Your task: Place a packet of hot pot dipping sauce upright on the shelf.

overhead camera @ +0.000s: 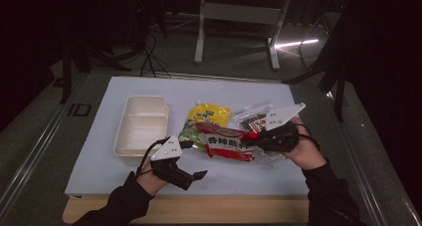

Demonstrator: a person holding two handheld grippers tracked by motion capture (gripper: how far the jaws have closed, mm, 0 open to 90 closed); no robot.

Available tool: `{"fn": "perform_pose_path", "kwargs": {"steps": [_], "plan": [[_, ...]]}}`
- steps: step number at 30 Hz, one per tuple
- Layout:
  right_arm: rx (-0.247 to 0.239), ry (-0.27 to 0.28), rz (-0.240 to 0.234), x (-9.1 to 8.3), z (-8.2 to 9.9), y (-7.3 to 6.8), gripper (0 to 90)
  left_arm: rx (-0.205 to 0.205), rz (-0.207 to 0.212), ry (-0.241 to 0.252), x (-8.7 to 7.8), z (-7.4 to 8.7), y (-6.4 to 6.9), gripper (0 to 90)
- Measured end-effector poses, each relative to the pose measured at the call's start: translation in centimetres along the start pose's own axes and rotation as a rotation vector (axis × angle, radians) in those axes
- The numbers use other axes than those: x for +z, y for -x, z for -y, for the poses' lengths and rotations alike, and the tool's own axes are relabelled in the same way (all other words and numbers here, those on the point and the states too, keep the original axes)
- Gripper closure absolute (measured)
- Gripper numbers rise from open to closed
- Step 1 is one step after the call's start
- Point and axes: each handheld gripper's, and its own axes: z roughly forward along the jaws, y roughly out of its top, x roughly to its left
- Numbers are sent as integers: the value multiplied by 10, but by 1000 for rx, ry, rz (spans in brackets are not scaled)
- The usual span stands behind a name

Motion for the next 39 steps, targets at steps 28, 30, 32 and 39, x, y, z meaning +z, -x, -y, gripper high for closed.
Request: {"fn": "perform_pose_path", "kwargs": {"steps": [28, 30, 32, 39], "plan": [[52, 75, 79, 11, -37, 30, 899, 16, 23, -24, 10, 41, 11, 33], [57, 76, 80, 14, -40, 32, 900, 15, 23, -24, 10, 42, 11, 39], [65, 79, 80, 18, -43, 34, 899, 10, 27, -28, 10, 44, 11, 39], [71, 77, 82, 30, -52, 41, 900, -7, 28, -32, 10, 52, 10, 39]]}}
